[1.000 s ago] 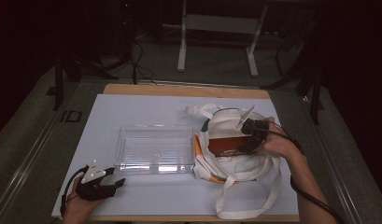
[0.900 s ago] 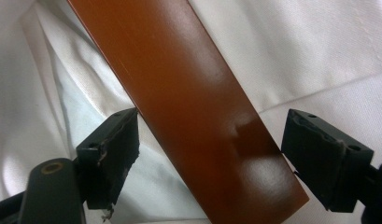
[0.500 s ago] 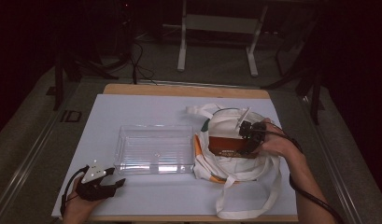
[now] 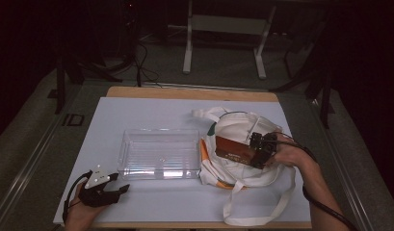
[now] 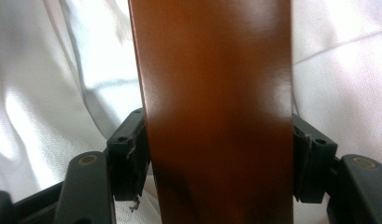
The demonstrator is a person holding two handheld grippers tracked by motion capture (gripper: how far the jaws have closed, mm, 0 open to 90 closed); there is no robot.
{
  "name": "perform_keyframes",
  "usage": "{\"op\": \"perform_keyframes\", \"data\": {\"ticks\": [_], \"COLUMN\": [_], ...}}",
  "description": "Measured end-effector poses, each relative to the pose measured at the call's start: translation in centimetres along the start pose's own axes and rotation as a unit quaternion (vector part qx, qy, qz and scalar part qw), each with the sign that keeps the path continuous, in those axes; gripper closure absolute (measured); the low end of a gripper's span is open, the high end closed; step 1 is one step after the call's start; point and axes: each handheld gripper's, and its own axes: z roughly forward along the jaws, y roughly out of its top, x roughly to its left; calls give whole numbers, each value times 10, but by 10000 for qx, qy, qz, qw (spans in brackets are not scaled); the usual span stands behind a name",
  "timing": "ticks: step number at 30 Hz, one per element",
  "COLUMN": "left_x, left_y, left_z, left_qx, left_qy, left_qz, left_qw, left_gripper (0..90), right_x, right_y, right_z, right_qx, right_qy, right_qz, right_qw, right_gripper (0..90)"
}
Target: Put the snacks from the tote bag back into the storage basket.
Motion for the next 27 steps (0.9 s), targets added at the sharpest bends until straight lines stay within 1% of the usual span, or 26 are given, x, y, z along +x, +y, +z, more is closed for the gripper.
{"op": "perform_keyframes", "data": {"ticks": [4, 6, 7, 9, 11, 12, 14, 17, 24, 27], "left_x": [0, 0, 0, 0, 0, 0, 0, 0, 0, 0], "left_y": [0, 0, 0, 0, 0, 0, 0, 0, 0, 0], "left_z": [0, 0, 0, 0, 0, 0, 0, 0, 1, 1], "left_qx": [-4, 6, 7, 13, 14, 17, 18, 27, 28, 27], "left_qy": [-4, -7, -9, -11, -11, -11, -12, -12, -13, -12], "left_qz": [6, 7, 14, 26, 22, 23, 27, 29, 29, 28], "left_qw": [10000, 10000, 10000, 10000, 10000, 10000, 10000, 10000, 10000, 10000], "left_gripper": [380, 380, 380, 380, 380, 380, 380, 380, 380, 380], "right_x": [3, 4, 4, 3, 3, 2, 2, 3, 2, 2], "right_y": [5, 5, 7, 8, 8, 8, 9, 9, 7, 6], "right_z": [7, 9, 12, 16, 17, 18, 19, 19, 16, 14], "right_qx": [228, 250, 306, 392, 397, 386, 430, 426, 373, 337], "right_qy": [-116, -122, -128, -161, -160, -78, -93, -102, -76, 15], "right_qz": [-127, -130, -160, -143, -135, -119, -150, -182, -153, -139], "right_qw": [9996, 9995, 9993, 9990, 9990, 9992, 9989, 9989, 9992, 9993], "right_gripper": [339, 339, 335, 331, 345, 371, 392, 412, 429, 430]}}
